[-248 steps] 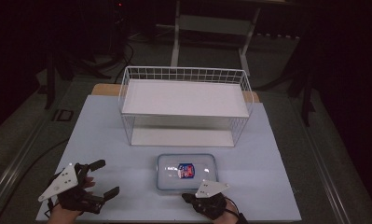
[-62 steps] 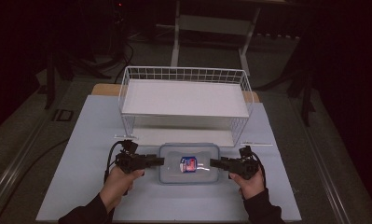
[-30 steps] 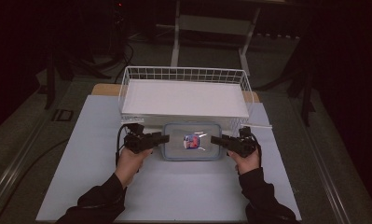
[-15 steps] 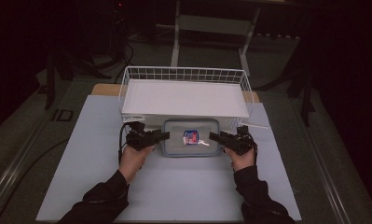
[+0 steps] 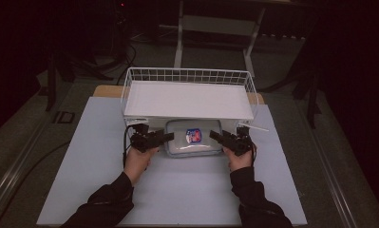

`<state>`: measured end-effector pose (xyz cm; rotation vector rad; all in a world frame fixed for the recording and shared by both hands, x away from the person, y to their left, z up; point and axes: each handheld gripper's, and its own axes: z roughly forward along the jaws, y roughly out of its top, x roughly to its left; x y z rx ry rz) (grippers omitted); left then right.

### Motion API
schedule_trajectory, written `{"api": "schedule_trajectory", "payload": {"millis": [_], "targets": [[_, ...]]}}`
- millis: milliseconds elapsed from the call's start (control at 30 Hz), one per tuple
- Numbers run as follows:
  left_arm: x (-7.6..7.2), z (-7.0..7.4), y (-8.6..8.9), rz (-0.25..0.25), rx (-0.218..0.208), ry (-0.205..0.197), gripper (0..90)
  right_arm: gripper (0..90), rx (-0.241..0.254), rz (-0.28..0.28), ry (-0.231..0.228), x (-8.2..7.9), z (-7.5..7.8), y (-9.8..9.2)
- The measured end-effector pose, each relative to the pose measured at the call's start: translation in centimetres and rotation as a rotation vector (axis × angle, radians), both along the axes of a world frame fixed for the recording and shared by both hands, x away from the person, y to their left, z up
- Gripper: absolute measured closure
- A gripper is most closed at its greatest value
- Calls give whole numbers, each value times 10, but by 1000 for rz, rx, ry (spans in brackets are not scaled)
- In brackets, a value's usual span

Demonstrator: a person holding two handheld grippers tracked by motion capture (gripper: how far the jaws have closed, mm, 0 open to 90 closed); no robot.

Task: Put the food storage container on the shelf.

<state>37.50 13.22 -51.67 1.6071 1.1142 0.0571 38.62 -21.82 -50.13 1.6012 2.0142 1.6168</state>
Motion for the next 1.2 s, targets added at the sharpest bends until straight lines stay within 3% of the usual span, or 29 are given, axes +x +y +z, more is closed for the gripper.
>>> {"api": "schedule_trajectory", "payload": {"millis": [100, 300, 367, 433, 533, 567, 600, 667, 733, 967, 1133, 1200], "targets": [[3, -2, 0, 26, 15, -16, 408, 359, -25, -14, 1, 1, -1, 3], [1, 0, -4, 51, 28, -42, 413, 351, -26, -24, -10, 1, -2, 4], [-2, 1, -5, 69, 38, -46, 413, 348, -56, -26, -23, -1, 1, 5], [-4, 4, -5, 55, 51, -67, 384, 347, -74, -22, -39, -4, 5, 5], [-10, 10, -6, 47, 38, -70, 332, 340, -78, -10, -56, -9, 10, 3], [-10, 12, -5, 14, 62, -101, 292, 340, -93, -8, -73, -12, 12, 2], [-13, 14, -6, 33, 75, -87, 286, 332, -105, -3, -84, -15, 13, 2], [-16, 15, -7, 17, 91, -83, 239, 332, -102, 0, -87, -21, 15, 1], [-22, 16, -9, 20, 82, -66, 203, 334, -103, 3, -91, -27, 17, 0], [-40, 18, -5, -45, 111, -104, 131, 346, -122, 69, -126, -53, 23, 7], [-57, 22, 1, -68, 135, -121, 25, 384, -113, 113, -119, -70, 19, 17], [-60, 23, 2, -70, 137, -128, 21, 399, -115, 116, -115, -72, 17, 18]]}}
